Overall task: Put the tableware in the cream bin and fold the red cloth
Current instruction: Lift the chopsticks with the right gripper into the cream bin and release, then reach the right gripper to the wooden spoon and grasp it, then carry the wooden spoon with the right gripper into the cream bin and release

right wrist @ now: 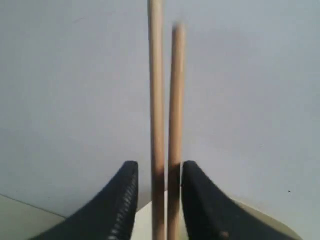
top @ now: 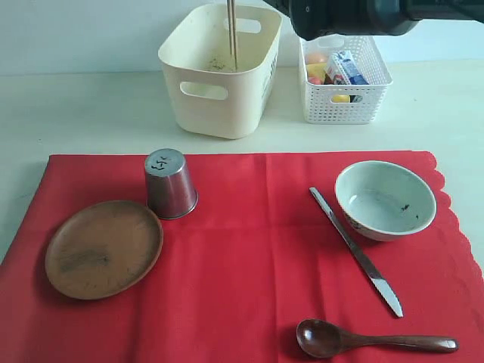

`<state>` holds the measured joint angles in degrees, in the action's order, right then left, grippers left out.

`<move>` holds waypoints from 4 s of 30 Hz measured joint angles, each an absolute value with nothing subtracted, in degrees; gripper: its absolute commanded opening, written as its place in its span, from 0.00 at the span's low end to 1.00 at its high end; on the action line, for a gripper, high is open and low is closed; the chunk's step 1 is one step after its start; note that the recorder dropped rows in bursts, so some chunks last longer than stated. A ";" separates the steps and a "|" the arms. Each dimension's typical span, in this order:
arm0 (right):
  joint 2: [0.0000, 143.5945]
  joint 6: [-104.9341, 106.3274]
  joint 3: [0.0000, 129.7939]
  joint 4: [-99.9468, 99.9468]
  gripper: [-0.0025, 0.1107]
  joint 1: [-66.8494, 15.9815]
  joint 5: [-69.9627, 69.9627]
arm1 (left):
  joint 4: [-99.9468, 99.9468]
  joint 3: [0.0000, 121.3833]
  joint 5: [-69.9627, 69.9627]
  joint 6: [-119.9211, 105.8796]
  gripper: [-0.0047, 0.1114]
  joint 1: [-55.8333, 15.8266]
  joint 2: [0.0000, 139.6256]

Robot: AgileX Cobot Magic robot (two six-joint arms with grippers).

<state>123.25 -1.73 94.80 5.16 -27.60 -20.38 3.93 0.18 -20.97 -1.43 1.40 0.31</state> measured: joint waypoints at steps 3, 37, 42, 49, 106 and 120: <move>123.25 -1.73 94.80 6.56 0.58 -27.60 -20.38 | 3.93 0.18 -20.97 -1.43 0.05 1.40 0.31; 94.19 4.12 82.37 7.14 0.02 -13.79 49.57 | 3.93 0.18 -20.97 -1.43 0.05 1.40 0.31; 88.26 6.68 71.18 9.86 0.02 -19.77 48.84 | 3.93 0.18 -20.97 -1.43 0.05 1.40 0.31; 83.56 7.10 58.20 10.53 0.02 -30.04 50.03 | 3.93 0.18 -20.97 -1.43 0.05 1.40 0.31; 92.09 8.79 50.32 -3.95 0.02 -44.41 56.66 | 3.93 0.18 -20.97 -1.43 0.05 1.40 0.31; 89.82 -4.33 68.55 -17.76 0.02 -43.23 36.11 | 3.93 0.18 -20.97 -1.43 0.05 1.40 0.31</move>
